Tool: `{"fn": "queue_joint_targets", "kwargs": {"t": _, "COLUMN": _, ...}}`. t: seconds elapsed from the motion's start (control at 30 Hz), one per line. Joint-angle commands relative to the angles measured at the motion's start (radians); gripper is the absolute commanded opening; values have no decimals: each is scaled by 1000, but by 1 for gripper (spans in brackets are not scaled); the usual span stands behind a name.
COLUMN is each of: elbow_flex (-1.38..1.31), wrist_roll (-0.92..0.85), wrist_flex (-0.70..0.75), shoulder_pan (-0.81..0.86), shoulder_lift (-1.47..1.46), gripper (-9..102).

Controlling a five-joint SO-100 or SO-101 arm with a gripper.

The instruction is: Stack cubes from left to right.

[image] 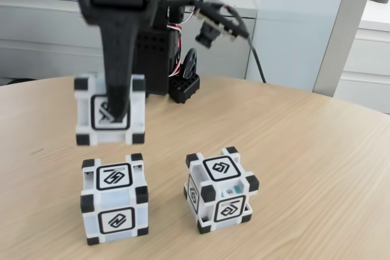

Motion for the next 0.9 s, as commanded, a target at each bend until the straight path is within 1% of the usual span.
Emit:
{"fn": "queue_joint_targets", "kwargs": {"t": 0.0, "elbow_flex": -26, "wrist_roll": -5, "wrist_flex": -18, "shoulder_pan": 2, "shoulder_lift": -38, "gripper": 0}}
{"fn": "queue_joint_targets", "kwargs": {"t": 0.17, "elbow_flex": -26, "wrist_roll": -17, "wrist_flex": -114, "shoulder_pan": 6, "shoulder_lift": -41, "gripper": 0}}
{"fn": "queue_joint_targets", "kwargs": {"t": 0.3, "elbow_flex": -26, "wrist_roll": -38, "wrist_flex": -120, "shoulder_pan": 8, "shoulder_lift": -43, "gripper": 0}}
{"fn": "queue_joint_targets", "kwargs": {"t": 0.57, "elbow_flex": -26, "wrist_roll": 2, "wrist_flex": -123, "shoulder_pan": -11, "shoulder_lift": -84, "gripper": 0}}
{"fn": "queue_joint_targets", "kwargs": {"t": 0.87, "elbow_flex": -26, "wrist_roll": 12, "wrist_flex": -178, "shoulder_pan": -11, "shoulder_lift": -169, "gripper": 0}}
